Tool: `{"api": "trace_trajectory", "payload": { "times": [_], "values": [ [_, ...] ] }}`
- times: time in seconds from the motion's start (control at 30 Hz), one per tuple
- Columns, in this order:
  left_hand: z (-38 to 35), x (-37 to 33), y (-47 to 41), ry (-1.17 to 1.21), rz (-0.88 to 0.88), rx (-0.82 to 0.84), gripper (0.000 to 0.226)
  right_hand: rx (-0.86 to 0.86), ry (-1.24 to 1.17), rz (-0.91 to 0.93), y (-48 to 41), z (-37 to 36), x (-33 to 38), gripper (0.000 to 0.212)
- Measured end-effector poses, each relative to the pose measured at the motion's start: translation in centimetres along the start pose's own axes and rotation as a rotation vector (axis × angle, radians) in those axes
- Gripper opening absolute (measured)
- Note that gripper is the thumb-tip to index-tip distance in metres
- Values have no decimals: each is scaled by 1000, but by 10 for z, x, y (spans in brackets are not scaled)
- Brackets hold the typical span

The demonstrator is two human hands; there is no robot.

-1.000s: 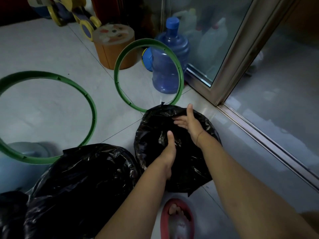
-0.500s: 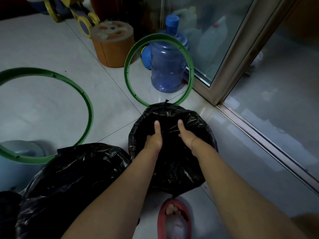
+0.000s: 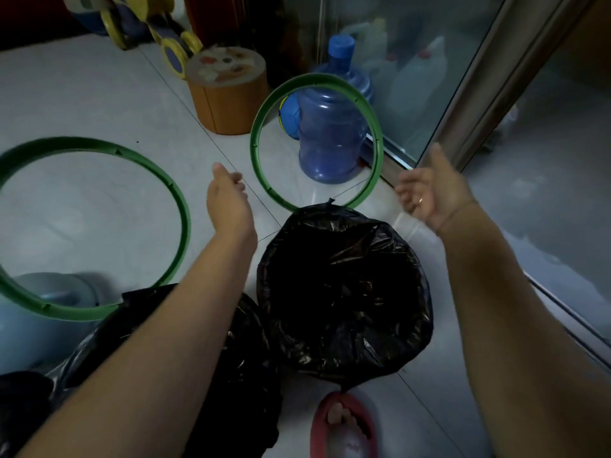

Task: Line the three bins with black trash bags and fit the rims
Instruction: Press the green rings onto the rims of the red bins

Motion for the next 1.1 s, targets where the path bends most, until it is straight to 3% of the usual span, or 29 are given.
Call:
{"api": "trace_trajectory", "payload": {
  "times": [0.1,0.2,0.37,0.83,1.0,1.1],
  "values": [
    [-11,-2,-29,-93,214,150,74,-133,-20,6,-31,-11,7,69],
    [-21,-6,-35,-146,316,258,85,-14,-38,-139,-46,-30,-3,83],
    [-19,-8,-35,43,471,414,92,78,-235,-192,-57,-35,-6,92],
    [25,-27,-2,88,391,611,96,195,-329,-101,-9,1,8,88],
    [41,-6,28,-5,378,628,96,278,-281,-177,19,19,-21,85],
    [50,12,46,-301,225,552,87,234,-152,-138,31,23,-37,83]
  ]
}}
Point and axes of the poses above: each hand's wrist, its own y-axis away from the middle knuckle, its own z-axis out of the back of the hand, x = y × z, the point moved 1 cm from there along -y, towards the middle knuckle, and after that the axes turned 3 degrees about -x, right-handed, at the moved point
